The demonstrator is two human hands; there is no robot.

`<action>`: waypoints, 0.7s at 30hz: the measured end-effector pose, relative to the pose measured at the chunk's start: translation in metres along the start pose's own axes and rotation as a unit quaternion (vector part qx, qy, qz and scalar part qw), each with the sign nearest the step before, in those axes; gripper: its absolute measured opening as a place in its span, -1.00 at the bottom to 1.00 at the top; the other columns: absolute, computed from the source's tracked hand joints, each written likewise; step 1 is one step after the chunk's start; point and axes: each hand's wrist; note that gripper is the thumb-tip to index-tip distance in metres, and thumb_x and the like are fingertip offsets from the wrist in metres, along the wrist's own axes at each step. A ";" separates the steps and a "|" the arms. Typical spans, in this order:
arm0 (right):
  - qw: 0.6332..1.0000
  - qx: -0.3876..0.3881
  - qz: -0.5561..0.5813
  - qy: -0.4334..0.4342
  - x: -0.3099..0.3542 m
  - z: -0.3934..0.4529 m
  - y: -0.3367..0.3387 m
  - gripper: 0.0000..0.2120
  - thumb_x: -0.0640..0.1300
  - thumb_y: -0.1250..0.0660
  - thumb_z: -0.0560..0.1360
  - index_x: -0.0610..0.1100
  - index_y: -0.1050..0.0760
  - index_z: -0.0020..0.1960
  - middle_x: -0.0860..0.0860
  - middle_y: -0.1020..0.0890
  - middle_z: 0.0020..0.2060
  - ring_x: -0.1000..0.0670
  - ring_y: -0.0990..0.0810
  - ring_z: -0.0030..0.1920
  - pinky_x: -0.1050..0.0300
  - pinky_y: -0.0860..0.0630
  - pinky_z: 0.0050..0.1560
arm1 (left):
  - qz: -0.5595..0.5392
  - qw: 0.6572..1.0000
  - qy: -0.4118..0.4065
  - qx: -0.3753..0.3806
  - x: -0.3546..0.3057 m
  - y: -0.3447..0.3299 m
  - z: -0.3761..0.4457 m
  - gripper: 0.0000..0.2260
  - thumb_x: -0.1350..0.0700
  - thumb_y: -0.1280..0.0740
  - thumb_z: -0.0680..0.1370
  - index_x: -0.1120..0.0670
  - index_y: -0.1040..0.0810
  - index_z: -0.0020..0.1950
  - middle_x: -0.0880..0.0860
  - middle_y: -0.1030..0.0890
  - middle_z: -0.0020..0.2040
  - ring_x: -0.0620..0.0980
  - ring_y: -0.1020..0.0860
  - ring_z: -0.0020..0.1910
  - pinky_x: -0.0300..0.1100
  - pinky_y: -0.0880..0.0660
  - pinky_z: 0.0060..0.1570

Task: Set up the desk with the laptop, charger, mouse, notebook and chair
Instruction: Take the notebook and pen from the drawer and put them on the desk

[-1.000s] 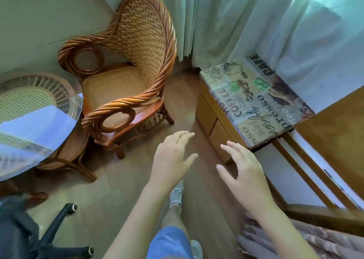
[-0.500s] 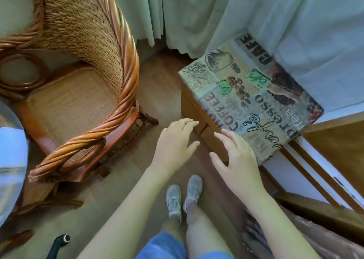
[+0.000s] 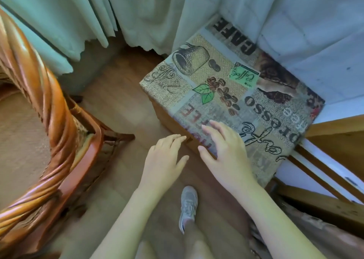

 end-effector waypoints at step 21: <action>0.971 -0.158 -0.131 -0.121 -0.051 -0.005 -0.150 -0.50 0.04 -0.24 0.50 -0.09 -0.32 0.40 -0.10 -0.34 0.42 -0.14 -0.24 0.44 -0.33 -0.17 0.36 | -0.124 0.983 -0.060 0.120 0.070 -0.143 0.056 -0.51 -0.15 -0.04 0.63 0.05 -0.21 0.49 0.06 -0.44 0.38 0.11 -0.38 0.34 0.01 -0.37 0.23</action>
Point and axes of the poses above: each hand's wrist, its own z-axis towards the middle knuckle, its own y-axis out of the back of the hand, x = y × z
